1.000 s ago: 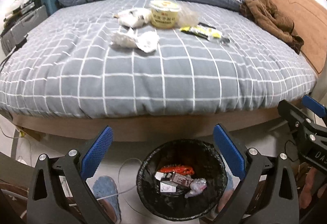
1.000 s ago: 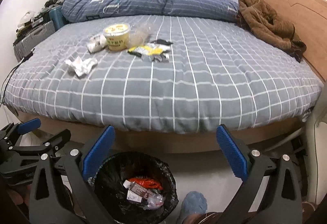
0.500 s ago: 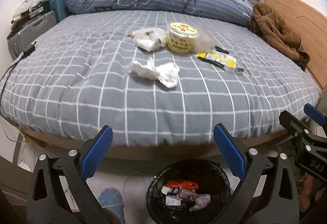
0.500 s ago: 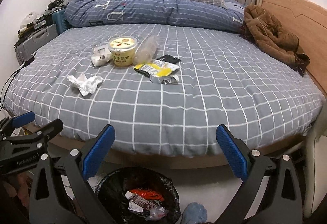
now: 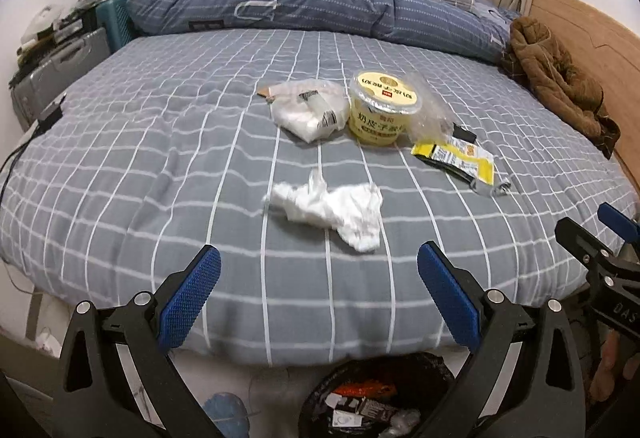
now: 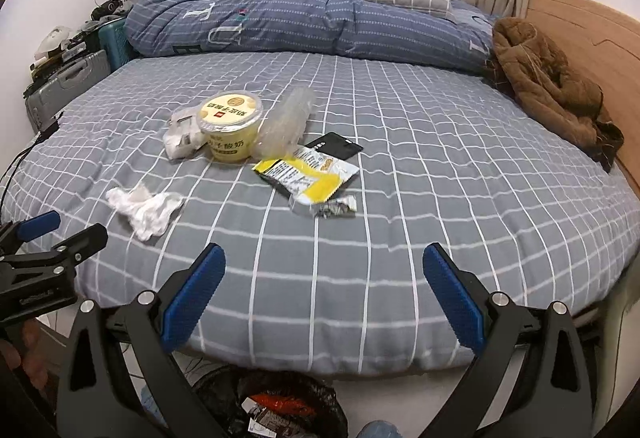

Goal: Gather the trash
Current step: 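Move both tools back over the bed toward the remaining trash, then grasp the white tissue with the left tool while the right tool grasps the bubble wrap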

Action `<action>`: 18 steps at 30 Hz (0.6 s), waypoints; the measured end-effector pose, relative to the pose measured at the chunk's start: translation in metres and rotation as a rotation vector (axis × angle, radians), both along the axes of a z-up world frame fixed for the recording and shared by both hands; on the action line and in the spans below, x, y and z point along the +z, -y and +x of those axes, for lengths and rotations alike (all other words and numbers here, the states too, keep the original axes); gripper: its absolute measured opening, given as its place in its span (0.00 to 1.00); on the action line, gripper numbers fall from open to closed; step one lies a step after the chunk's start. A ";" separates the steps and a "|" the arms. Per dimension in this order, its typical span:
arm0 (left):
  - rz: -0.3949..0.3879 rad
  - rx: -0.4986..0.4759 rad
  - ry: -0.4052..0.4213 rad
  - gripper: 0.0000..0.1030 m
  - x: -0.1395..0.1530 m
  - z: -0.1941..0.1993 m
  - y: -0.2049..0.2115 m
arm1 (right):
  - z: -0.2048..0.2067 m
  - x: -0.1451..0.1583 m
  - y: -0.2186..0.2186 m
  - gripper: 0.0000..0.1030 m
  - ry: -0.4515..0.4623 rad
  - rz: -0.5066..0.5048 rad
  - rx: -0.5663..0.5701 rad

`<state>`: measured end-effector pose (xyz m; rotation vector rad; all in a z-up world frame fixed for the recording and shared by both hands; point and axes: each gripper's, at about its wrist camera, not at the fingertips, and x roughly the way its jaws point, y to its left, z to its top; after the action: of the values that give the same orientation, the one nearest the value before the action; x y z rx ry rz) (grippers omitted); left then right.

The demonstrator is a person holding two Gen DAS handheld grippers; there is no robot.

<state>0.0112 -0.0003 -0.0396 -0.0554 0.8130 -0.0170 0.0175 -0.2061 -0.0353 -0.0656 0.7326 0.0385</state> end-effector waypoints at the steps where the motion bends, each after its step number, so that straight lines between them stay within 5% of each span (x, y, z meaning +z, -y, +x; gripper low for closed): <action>1: -0.002 -0.001 -0.001 0.94 0.000 0.004 0.000 | 0.005 -0.001 0.000 0.90 -0.003 -0.001 0.003; 18: 0.017 -0.081 -0.062 0.87 -0.020 0.068 0.005 | 0.115 -0.012 -0.026 0.82 -0.032 -0.025 0.063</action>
<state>0.0795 -0.0057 -0.0599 -0.0069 0.8773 -0.0856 0.1329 -0.1805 -0.0476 -0.1120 0.7625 0.0907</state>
